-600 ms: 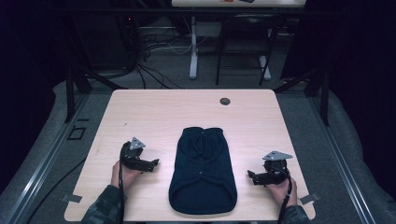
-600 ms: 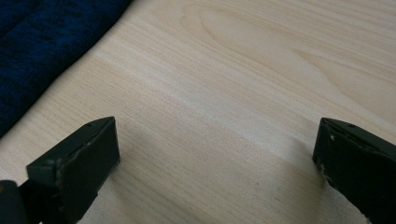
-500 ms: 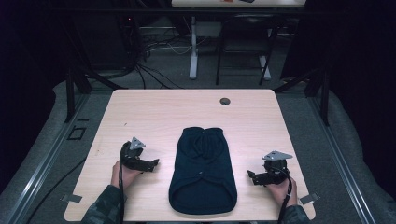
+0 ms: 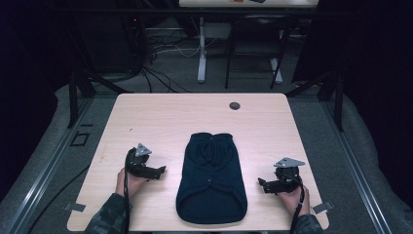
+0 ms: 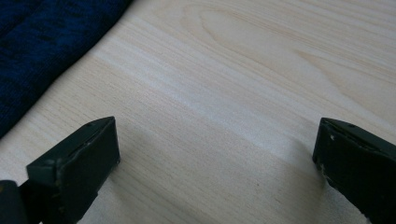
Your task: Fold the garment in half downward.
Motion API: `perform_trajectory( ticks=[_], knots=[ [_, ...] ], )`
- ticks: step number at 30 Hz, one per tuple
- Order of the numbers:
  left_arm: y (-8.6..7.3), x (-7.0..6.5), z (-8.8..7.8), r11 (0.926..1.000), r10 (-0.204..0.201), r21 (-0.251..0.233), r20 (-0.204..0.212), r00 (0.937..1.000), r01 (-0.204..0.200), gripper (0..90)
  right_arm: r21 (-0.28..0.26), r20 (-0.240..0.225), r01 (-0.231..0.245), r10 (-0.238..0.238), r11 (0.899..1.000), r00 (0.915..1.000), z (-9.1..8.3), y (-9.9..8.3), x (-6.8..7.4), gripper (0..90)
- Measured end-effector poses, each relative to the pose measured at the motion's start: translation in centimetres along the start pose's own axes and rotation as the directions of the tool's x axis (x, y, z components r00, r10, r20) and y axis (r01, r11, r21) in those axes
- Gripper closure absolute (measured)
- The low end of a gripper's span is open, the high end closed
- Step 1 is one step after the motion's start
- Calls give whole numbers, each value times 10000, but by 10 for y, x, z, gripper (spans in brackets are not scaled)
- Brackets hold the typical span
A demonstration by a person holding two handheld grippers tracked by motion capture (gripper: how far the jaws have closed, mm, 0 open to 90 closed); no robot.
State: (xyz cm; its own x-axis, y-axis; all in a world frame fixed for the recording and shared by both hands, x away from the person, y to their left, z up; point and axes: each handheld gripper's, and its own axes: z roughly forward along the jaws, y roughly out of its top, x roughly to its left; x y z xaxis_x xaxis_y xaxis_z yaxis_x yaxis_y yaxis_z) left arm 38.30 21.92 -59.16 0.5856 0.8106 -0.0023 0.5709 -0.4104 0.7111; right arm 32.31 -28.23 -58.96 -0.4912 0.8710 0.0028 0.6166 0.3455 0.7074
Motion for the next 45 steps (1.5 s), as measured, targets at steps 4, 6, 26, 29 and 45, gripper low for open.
perform_trajectory(
  ticks=[4, 6, 26, 29, 45],
  knots=[
    [0, 0, 0, 10000, 34, 27, -15, 10000, -34, 0, -20, -20, -12, 12, 10000, 10000, 0, 0, 0, 0],
    [1, 0, 0, 10000, 23, 45, 27, 10000, -23, 0, -40, 5, -8, 8, 10000, 10000, 1, 0, 0, 1],
    [13, -2, -1, 9992, 392, 43, -98, 9992, -392, 1, 283, -182, -85, 90, 9996, 9998, 1, 10, -1, 13],
    [20, -2, -4, 9995, 304, -132, 79, 9995, -303, 2, 281, -304, -93, 101, 9996, 9995, -1, 16, 1, 11],
    [58, -9, 2, 9990, 327, -333, 985, 9946, -295, 1, -63, -1022, 151, -157, 9999, 9946, -3, 54, 13, 25]
  ],
)
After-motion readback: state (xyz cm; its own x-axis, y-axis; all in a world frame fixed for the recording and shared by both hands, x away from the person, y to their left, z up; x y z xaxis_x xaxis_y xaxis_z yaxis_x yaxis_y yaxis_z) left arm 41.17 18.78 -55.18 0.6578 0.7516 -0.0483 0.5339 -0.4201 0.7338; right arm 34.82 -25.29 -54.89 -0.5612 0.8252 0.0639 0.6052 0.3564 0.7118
